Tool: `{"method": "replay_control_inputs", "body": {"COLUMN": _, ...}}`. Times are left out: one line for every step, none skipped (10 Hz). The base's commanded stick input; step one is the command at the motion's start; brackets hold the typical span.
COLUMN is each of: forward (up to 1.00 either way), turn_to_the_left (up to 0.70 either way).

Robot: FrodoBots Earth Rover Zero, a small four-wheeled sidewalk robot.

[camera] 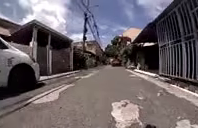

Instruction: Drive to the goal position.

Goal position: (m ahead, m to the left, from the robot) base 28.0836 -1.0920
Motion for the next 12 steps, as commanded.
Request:
{"method": "replay_control_inputs", "body": {"forward": 0.7, "turn_to_the_left": 0.0}}
{"method": "replay_control_inputs", "body": {"forward": 0.7, "turn_to_the_left": 0.0}}
{"method": "replay_control_inputs", "body": {"forward": 0.7, "turn_to_the_left": 0.0}}
{"method": "replay_control_inputs", "body": {"forward": 0.7, "turn_to_the_left": 0.0}}
{"method": "replay_control_inputs", "body": {"forward": 0.7, "turn_to_the_left": 0.0}}
{"method": "replay_control_inputs", "body": {"forward": 0.7, "turn_to_the_left": 0.0}}
{"method": "replay_control_inputs", "body": {"forward": 0.7, "turn_to_the_left": 0.0}}
{"method": "replay_control_inputs", "body": {"forward": 0.7, "turn_to_the_left": 0.0}}
{"method": "replay_control_inputs", "body": {"forward": 0.7, "turn_to_the_left": 0.0}}
{"method": "replay_control_inputs", "body": {"forward": 0.7, "turn_to_the_left": 0.0}}
{"method": "replay_control_inputs", "body": {"forward": 0.7, "turn_to_the_left": 0.0}}
{"method": "replay_control_inputs", "body": {"forward": 0.7, "turn_to_the_left": 0.0}}
